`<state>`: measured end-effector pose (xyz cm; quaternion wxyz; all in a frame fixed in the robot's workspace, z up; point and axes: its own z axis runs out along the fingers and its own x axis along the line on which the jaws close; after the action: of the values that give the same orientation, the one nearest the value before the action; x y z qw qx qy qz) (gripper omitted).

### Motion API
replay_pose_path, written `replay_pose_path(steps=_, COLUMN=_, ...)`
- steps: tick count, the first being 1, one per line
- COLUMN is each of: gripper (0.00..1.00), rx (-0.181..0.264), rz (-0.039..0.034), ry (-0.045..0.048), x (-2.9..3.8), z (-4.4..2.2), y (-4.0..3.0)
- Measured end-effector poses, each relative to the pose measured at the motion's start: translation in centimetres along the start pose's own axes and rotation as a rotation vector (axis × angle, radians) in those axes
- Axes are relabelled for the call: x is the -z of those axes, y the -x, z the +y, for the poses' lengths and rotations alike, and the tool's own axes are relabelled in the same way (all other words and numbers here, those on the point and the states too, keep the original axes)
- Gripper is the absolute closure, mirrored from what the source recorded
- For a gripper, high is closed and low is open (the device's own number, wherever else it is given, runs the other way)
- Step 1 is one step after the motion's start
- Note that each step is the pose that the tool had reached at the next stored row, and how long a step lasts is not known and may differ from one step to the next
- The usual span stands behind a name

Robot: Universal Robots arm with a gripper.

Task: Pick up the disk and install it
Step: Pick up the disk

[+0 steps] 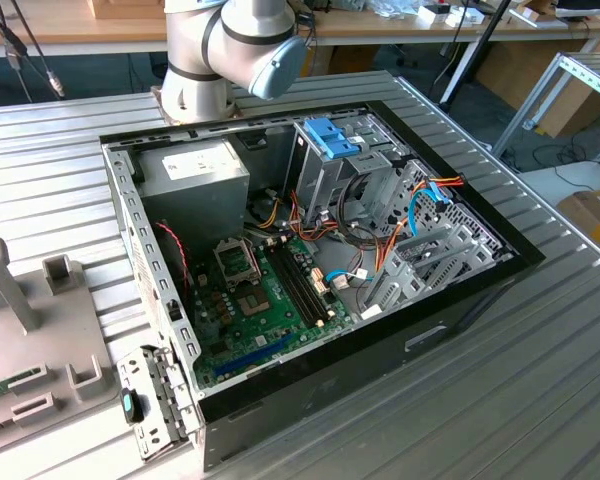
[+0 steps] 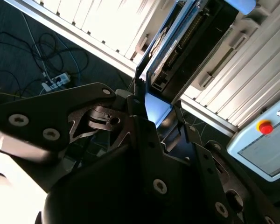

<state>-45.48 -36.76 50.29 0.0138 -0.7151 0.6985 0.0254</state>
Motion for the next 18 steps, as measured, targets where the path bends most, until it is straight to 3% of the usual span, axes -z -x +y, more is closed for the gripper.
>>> replay_pose_path(steps=5, gripper=0.64, rx=0.0, rz=0.0, ry=-0.0007, x=0.73, z=0.01, y=0.04)
replay_pose_path(steps=18, gripper=0.64, rx=0.0, rz=0.0001, ry=-0.0007, x=1.01, z=0.02, y=0.06)
